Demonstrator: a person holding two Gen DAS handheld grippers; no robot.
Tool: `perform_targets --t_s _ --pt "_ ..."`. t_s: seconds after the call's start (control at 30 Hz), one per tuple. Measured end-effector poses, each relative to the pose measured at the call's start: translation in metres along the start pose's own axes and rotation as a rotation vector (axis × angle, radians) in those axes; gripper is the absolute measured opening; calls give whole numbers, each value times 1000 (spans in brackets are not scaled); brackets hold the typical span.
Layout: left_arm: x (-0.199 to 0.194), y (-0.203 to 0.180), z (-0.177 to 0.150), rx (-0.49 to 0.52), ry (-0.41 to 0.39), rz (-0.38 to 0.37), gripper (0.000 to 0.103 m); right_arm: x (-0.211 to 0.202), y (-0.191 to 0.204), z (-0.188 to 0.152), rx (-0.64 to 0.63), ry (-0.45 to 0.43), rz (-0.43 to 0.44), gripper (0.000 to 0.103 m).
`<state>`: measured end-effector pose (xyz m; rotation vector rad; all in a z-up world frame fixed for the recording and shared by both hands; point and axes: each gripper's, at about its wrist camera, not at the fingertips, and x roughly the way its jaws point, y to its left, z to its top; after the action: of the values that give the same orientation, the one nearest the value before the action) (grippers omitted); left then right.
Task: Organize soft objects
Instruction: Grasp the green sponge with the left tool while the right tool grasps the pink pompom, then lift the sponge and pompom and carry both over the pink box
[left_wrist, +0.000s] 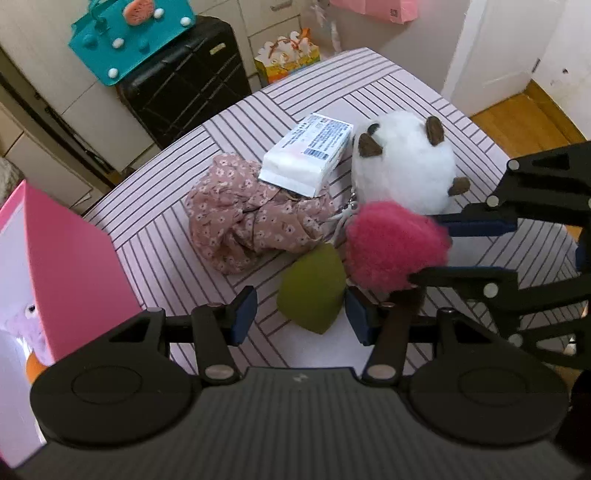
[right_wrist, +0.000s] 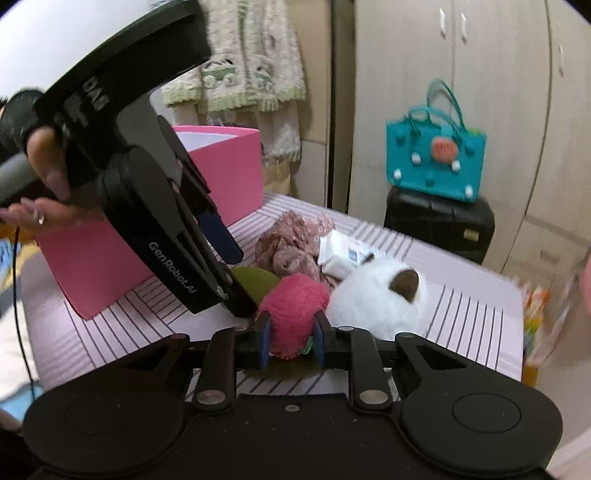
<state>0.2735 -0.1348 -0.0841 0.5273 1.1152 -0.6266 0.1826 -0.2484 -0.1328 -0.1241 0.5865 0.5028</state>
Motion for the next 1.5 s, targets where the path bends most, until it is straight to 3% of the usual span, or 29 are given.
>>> perform_targets --t_s 0.13,0.23,0.27,0.37,0.5,0.6,0.7,0.77,0.87,1.27,1.5 --pt "10 -3 6 14 42 -30 52 0 -10 2 90 73 42 25" --pt "19 -5 8 11 76 -35 52 0 -12 2 85 93 51 27" --pt "21 -4 8 8 83 -35 52 0 -10 1 69 96 46 28" --pt "19 -2 8 -8 78 -72 37 3 -2 -1 22 92 28 33" --pt "19 -3 9 -3 73 -78 36 5 1 -4 -1 80 18 44" --pt "17 -5 10 -9 70 -82 35 7 -1 -5 3 67 15 44" --pt "13 -9 9 -13 61 -74 35 11 -1 -5 12 50 10 44" --pt "10 -10 8 -16 51 -66 35 11 -1 -6 14 35 17 34" --pt "3 -9 7 -32 31 -62 35 4 -1 -6 32 -7 28 30" --pt "-36 -23 -22 -82 -27 -88 35 -35 -1 -7 146 -30 73 30" --pt "-60 -22 -50 -147 -51 -119 35 -52 -8 3 168 60 152 30"
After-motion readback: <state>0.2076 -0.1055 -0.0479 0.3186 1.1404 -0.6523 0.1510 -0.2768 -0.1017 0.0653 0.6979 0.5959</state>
